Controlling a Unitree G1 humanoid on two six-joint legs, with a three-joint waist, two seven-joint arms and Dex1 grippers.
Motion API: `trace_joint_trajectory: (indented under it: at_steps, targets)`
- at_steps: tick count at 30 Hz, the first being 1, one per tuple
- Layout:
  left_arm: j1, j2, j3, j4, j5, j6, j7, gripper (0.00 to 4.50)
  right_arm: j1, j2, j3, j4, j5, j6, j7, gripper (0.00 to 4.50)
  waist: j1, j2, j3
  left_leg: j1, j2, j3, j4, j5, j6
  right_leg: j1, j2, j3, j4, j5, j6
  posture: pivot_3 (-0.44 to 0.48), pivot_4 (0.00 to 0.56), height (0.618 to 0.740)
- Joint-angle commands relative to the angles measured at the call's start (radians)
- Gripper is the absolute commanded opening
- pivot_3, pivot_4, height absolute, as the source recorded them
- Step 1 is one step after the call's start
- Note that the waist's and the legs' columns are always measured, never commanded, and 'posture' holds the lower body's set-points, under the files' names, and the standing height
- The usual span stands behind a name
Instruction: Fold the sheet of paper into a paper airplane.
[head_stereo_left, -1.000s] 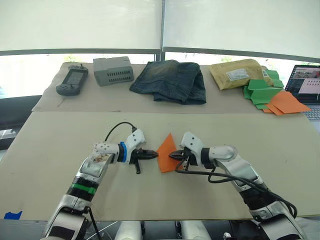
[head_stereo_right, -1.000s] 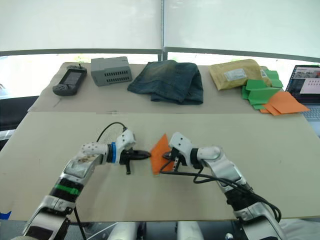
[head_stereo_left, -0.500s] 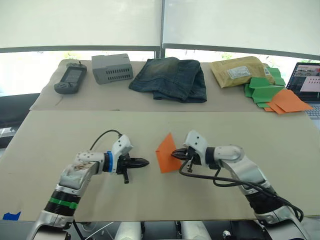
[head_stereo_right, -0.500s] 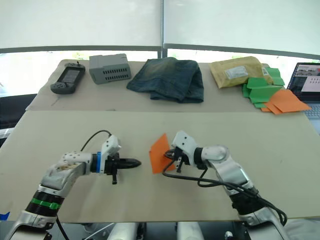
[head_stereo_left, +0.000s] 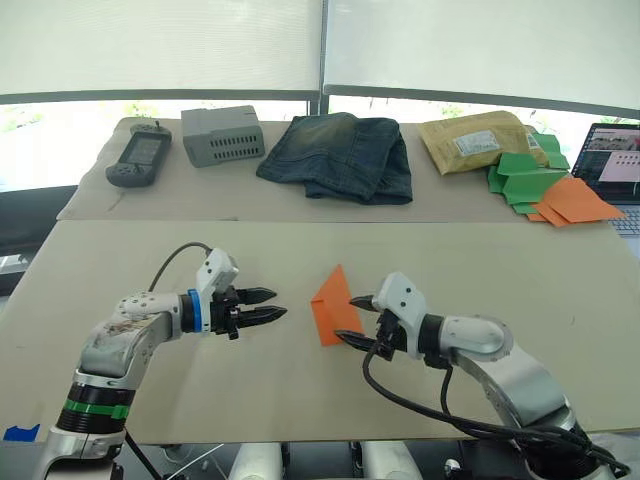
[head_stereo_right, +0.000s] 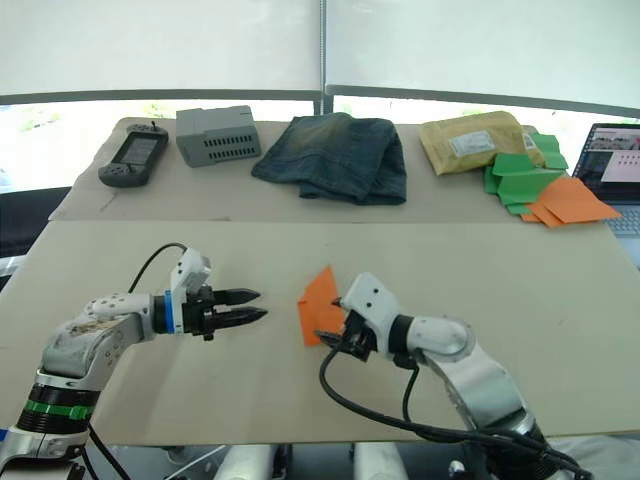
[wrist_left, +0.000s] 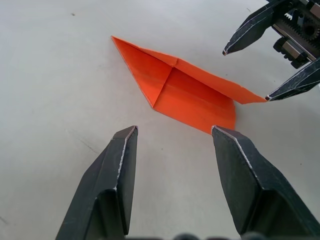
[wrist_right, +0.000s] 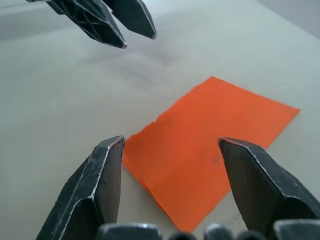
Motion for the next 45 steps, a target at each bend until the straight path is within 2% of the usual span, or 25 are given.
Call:
trace_joint_trajectory:
  at_steps: [1,5,10,13,16,18,21,26,33,34,35,37,38,40,45]
  targets:
    - [-0.002,0.011,-0.018,-0.03,-0.003,-0.01,0.004,2.5,0.013,0.037,0.017,-0.062,0.012,0.06,-0.065,3.32,0.0,0.0,0.0,0.0,0.0,0.0,0.0,0.0,0.0,0.0,0.0,0.0,0.0,0.0,0.0,0.0,0.15,0.722]
    - [-0.045,-0.02,-0.024,-0.005,-0.012,0.02,0.05,2.5,0.009,0.058,-0.004,-0.102,0.05,0.112,-0.088,3.32,0.0,0.0,0.0,-0.001,0.0,0.0,0.0,0.0,0.0,0.0,0.0,0.0,0.0,0.0,0.0,0.0,0.15,0.722]
    - [-0.17,-0.133,0.022,0.04,-0.111,0.181,0.16,2.5,0.02,-0.052,-0.11,-0.135,0.112,0.109,-0.019,3.32,0.016,-0.001,0.001,-0.001,-0.002,-0.001,0.003,0.0,0.0,0.002,-0.001,0.0,-0.001,0.001,0.003,0.0,0.15,0.722]
    - [-0.262,-0.197,0.036,0.073,-0.158,0.331,0.252,2.5,0.03,-0.154,-0.212,-0.137,0.127,0.043,0.042,3.32,0.015,-0.002,0.002,-0.001,-0.003,0.0,0.004,0.0,0.0,0.003,-0.001,0.0,-0.002,0.002,0.004,0.0,0.15,0.722]
    - [-0.365,-0.247,0.062,0.126,-0.21,0.549,0.342,2.5,0.048,-0.231,-0.256,-0.104,0.109,-0.041,0.08,3.32,0.013,-0.003,0.002,-0.001,-0.004,-0.001,0.004,0.0,0.0,0.003,0.0,0.0,-0.002,0.002,0.004,0.0,0.15,0.722]
    - [-0.425,-0.24,0.027,0.163,-0.204,0.669,0.368,2.5,0.057,-0.255,-0.269,-0.086,0.105,-0.071,0.084,3.32,0.007,-0.004,0.003,-0.001,-0.004,-0.001,0.004,0.0,0.0,0.003,0.002,0.0,-0.002,0.002,0.004,0.0,0.15,0.722]
    - [-0.552,-0.277,0.034,0.341,-0.197,0.829,0.402,2.5,0.06,-0.26,-0.274,-0.069,0.094,-0.091,0.067,3.32,-0.001,-0.004,0.003,0.0,-0.004,0.0,0.002,0.0,0.0,0.003,0.003,0.0,0.0,0.001,0.003,0.0,0.15,0.722]
    - [-0.693,-0.322,0.056,0.583,-0.157,0.858,0.439,2.5,0.067,-0.262,-0.274,-0.054,0.07,-0.107,0.043,3.32,-0.003,-0.005,0.003,0.0,-0.004,0.0,0.003,0.0,0.0,0.003,0.002,0.001,0.0,0.002,0.004,0.0,0.15,0.722]
    - [-0.748,-0.348,-0.014,0.635,-0.162,0.88,0.398,2.5,0.076,-0.261,-0.291,-0.06,0.061,-0.089,0.007,3.32,0.001,-0.005,0.003,-0.002,-0.005,-0.001,0.003,0.0,0.0,0.001,0.001,0.001,-0.001,0.002,0.002,0.0,0.15,0.722]
    - [-0.754,-0.356,-0.006,0.651,-0.159,0.879,0.401,1.98,0.076,-0.259,-0.292,-0.06,0.061,-0.088,0.002,3.32,0.001,-0.005,0.003,-0.002,-0.005,-0.001,0.003,0.0,0.0,0.001,0.0,0.001,-0.001,0.003,0.002,0.0,0.15,0.722]
    - [-0.759,-0.361,0.002,0.665,-0.157,0.878,0.403,1.76,0.074,-0.257,-0.291,-0.06,0.061,-0.088,-0.003,3.32,0.001,-0.005,0.003,-0.002,-0.005,-0.001,0.003,0.0,0.0,0.001,0.0,0.001,-0.001,0.003,0.001,0.0,0.15,0.722]
    - [-0.787,-0.382,0.047,0.736,-0.16,0.906,0.431,1.1,0.065,-0.254,-0.28,-0.05,0.052,-0.084,-0.019,3.32,0.003,-0.005,0.003,-0.002,-0.005,-0.001,0.003,0.0,0.0,0.001,0.0,0.001,-0.001,0.003,0.001,0.0,0.15,0.722]
    - [-0.798,-0.386,0.061,0.767,-0.168,0.914,0.445,0.64,0.058,-0.252,-0.274,-0.046,0.051,-0.083,-0.025,3.32,0.002,-0.005,0.003,-0.002,-0.005,-0.001,0.003,0.0,0.0,0.001,0.0,0.001,0.0,0.002,0.002,0.0,0.15,0.722]
    - [-0.809,-0.389,0.084,0.806,-0.185,0.919,0.472,0.09,0.045,-0.248,-0.267,-0.038,0.049,-0.084,-0.031,3.32,0.002,-0.005,0.003,-0.002,-0.005,0.0,0.003,0.0,0.0,0.001,0.001,0.001,0.0,0.002,0.003,0.0,0.15,0.722]
    - [-0.833,-0.387,0.248,0.922,-0.252,0.919,0.634,0.04,0.005,-0.238,-0.258,-0.002,0.046,-0.101,-0.031,3.32,-0.003,-0.005,0.003,-0.001,-0.004,-0.001,0.003,0.001,0.0,0.001,0.001,0.002,0.001,0.002,0.003,0.0,0.15,0.722]
